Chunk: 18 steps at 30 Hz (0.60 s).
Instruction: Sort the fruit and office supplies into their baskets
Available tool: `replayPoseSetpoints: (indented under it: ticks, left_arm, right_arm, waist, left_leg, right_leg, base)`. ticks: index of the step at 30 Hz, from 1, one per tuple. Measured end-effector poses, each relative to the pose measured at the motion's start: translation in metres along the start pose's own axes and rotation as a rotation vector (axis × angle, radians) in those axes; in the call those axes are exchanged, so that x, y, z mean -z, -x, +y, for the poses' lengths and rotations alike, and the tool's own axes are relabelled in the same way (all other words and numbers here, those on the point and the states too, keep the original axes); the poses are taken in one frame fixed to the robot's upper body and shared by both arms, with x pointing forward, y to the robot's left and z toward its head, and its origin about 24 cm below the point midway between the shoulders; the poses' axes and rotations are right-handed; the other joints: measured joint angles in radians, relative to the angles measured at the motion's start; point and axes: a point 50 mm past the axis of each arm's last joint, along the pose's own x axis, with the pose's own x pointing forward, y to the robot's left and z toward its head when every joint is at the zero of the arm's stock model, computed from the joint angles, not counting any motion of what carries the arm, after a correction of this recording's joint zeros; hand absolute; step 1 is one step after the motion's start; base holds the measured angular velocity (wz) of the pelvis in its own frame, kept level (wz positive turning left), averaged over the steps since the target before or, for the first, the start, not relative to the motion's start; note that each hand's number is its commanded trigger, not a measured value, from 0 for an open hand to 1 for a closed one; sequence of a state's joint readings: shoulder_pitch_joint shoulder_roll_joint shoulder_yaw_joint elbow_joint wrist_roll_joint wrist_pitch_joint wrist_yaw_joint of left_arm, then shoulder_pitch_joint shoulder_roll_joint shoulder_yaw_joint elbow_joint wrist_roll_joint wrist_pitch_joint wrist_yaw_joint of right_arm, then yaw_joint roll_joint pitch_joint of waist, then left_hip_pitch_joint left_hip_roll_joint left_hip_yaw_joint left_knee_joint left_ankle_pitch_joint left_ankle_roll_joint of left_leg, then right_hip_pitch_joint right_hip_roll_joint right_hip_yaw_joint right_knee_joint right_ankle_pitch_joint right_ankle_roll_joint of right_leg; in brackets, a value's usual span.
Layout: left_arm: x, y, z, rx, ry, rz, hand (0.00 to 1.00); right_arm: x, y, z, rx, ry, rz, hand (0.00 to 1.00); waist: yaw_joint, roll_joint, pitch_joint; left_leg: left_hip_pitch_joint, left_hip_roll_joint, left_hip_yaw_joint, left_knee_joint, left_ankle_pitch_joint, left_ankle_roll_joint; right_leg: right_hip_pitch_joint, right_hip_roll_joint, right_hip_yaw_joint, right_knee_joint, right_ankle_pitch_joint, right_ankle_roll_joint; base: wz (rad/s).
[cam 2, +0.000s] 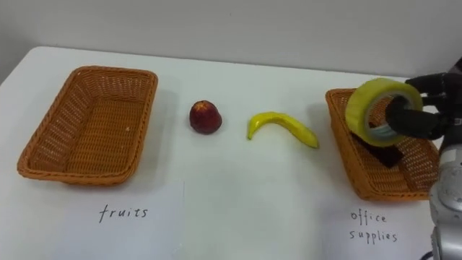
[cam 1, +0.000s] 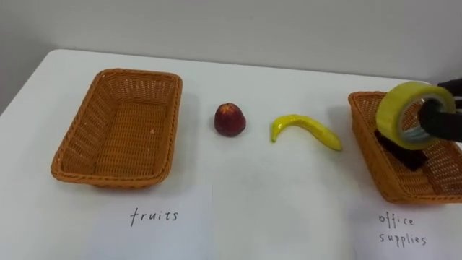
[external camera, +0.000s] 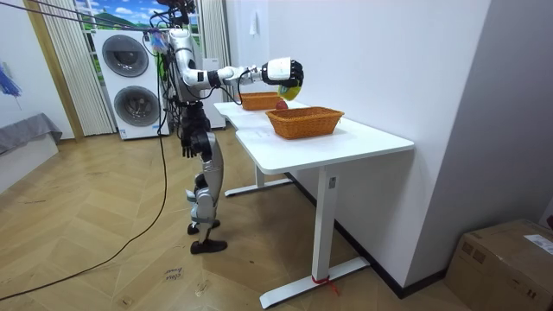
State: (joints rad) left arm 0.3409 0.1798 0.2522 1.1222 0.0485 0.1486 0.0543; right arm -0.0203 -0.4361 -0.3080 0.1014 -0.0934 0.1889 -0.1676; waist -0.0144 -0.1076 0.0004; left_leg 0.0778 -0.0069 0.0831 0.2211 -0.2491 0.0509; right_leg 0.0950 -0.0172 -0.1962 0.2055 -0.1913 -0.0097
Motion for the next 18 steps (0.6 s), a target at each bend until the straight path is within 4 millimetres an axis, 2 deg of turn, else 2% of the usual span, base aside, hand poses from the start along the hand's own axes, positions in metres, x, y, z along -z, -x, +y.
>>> replayPoseSetpoints:
  ticks: [8, 17, 18]
  left_arm:
    - [-0.004, 0.0, 0.001, 0.007, 0.014, -0.012, 0.0]
    - [-0.007, 0.001, 0.004, 0.005, 0.013, -0.03, 0.0]
    - [-0.006, 0.001, 0.004, 0.009, 0.012, -0.028, 0.0]
  right_arm:
    - [0.014, 0.0, 0.002, -0.035, 0.032, 0.065, 1.0]
    - [0.023, 0.0, 0.003, -0.057, 0.094, 0.1, 1.0]
    - [0.023, 0.0, 0.003, -0.058, 0.094, 0.1, 0.94]
  waist:
    - [-0.005, -0.009, -0.0008]
    - [-0.007, -0.007, -0.0052]
    - [-0.009, -0.007, -0.0053]
  left_leg:
    - [-0.002, 0.0, 0.0, 0.0, 0.0, 0.0]
    - [-0.001, 0.0, 0.0, 0.002, 0.0, 0.0]
    - [-0.002, 0.0, 0.0, 0.002, 0.0, 0.0]
  right_leg:
    - [0.0, 0.0, -0.001, -0.003, 0.0, 0.0]
    - [0.001, 0.001, 0.0, -0.002, 0.0, 0.0]
    - [0.001, 0.001, -0.002, -0.002, 0.0, 0.0]
  base:
    - [0.0]
    - [0.0]
    - [0.0]
